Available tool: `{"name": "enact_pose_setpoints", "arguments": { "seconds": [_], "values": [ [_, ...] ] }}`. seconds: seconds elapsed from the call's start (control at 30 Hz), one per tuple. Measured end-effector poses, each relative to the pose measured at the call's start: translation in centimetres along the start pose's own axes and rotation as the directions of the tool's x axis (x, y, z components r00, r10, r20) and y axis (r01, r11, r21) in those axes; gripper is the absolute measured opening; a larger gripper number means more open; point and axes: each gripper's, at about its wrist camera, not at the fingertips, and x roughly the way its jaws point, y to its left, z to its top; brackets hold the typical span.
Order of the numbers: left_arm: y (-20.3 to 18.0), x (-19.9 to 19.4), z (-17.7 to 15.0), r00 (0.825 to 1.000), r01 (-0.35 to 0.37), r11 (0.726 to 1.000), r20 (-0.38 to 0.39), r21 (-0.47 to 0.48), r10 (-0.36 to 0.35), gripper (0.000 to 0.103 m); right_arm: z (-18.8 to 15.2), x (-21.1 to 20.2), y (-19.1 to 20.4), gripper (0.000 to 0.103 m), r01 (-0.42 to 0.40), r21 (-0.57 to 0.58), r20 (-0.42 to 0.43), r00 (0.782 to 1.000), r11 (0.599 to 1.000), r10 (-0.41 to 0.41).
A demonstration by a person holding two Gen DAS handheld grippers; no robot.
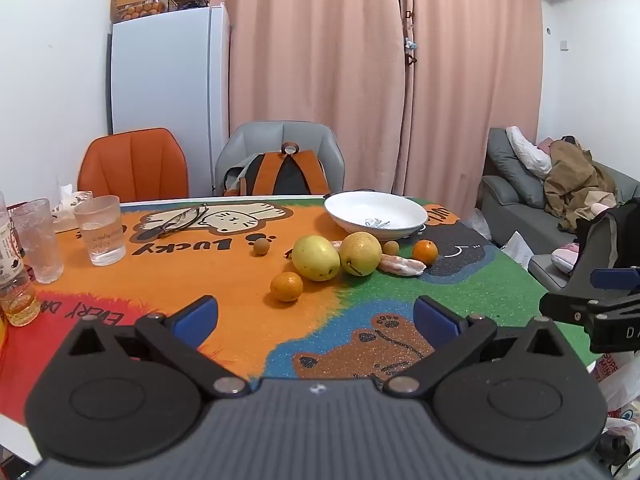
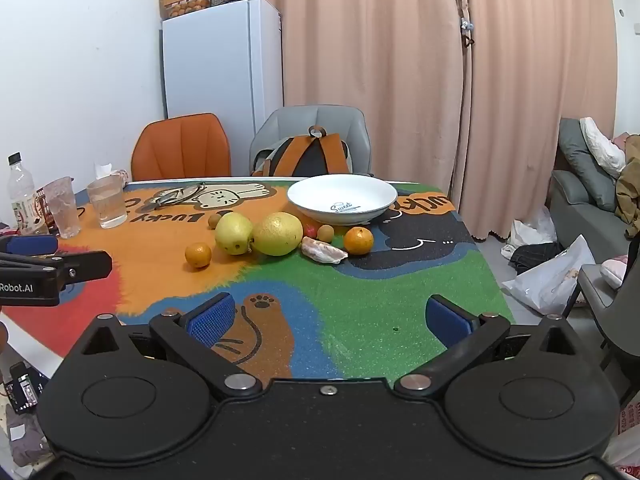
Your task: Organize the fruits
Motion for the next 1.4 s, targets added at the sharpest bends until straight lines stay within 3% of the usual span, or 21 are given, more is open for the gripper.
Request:
{"name": "enact_pose_setpoints", "arguments": {
  "seconds": [1.4],
  "values": [
    [0.35,0.18,-0.18,1.0,0.0,1.0,-0.014,-0.019,0.0,0.103,-0.19,0.39,-0.42,0.103,-0.008,0.038,-0.02,1.0,0.999,0.009]
  ]
}}
